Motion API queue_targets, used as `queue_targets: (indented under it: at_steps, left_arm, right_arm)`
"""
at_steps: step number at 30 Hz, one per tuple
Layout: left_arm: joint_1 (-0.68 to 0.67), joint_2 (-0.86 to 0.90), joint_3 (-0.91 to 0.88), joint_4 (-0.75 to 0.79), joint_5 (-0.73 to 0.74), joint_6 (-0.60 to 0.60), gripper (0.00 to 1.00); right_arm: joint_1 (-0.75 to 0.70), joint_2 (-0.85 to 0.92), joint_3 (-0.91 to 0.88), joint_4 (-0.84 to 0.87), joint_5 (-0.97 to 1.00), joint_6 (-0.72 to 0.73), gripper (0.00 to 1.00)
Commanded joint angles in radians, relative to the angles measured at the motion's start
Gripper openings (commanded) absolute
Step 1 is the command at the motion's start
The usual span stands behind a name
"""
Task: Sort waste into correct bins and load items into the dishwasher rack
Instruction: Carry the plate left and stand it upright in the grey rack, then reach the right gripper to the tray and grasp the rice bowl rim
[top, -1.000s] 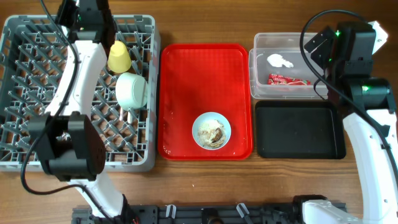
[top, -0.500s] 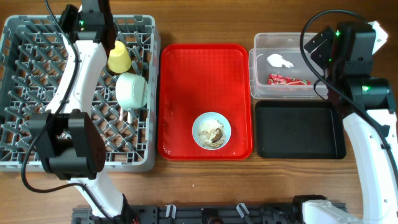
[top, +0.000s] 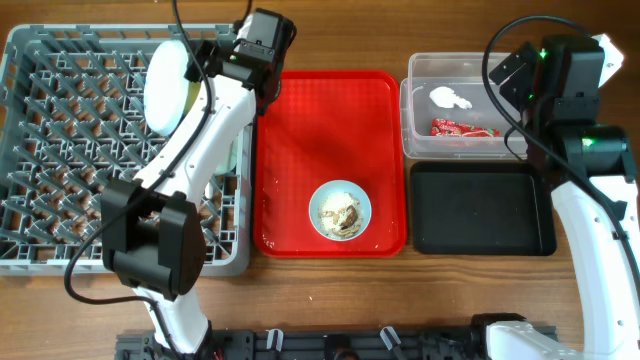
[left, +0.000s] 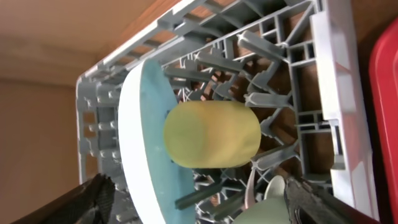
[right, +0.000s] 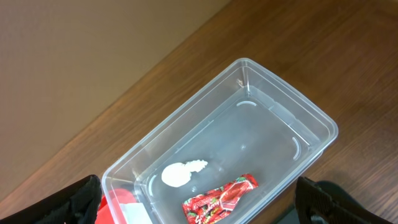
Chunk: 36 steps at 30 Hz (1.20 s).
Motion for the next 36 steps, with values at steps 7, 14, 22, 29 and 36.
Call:
queue_targets:
  at_steps: [7, 14, 22, 29, 36]
  left_arm:
    - [0.341, -0.460, 0.121, -0.054, 0.946, -0.573, 1.00]
    - [0.794, -0.573, 0.121, -0.257, 0.991, -0.610, 1.00]
    - [0.856, -0.568, 0.121, -0.285, 0.991, -0.610, 1.00]
    - [0.856, -0.568, 0.121, -0.285, 0.991, -0.610, 1.00]
    - [0.856, -0.568, 0.121, -0.285, 0.991, -0.610, 1.00]
  right_arm:
    - [0.000, 0.008, -0.005, 0.002, 0.012, -0.012, 1.00]
    - [0.000, 0.008, -0.005, 0.003, 0.012, -0.010, 1.00]
    - [0.000, 0.007, -0.005, -0.015, -0.174, 0.039, 1.00]
    - [0.165, 0.113, -0.050, -0.301, -0.647, -0.009, 1.00]
    - [0.725, 0.361, -0.057, -0.250, -0.546, -0.105, 1.00]
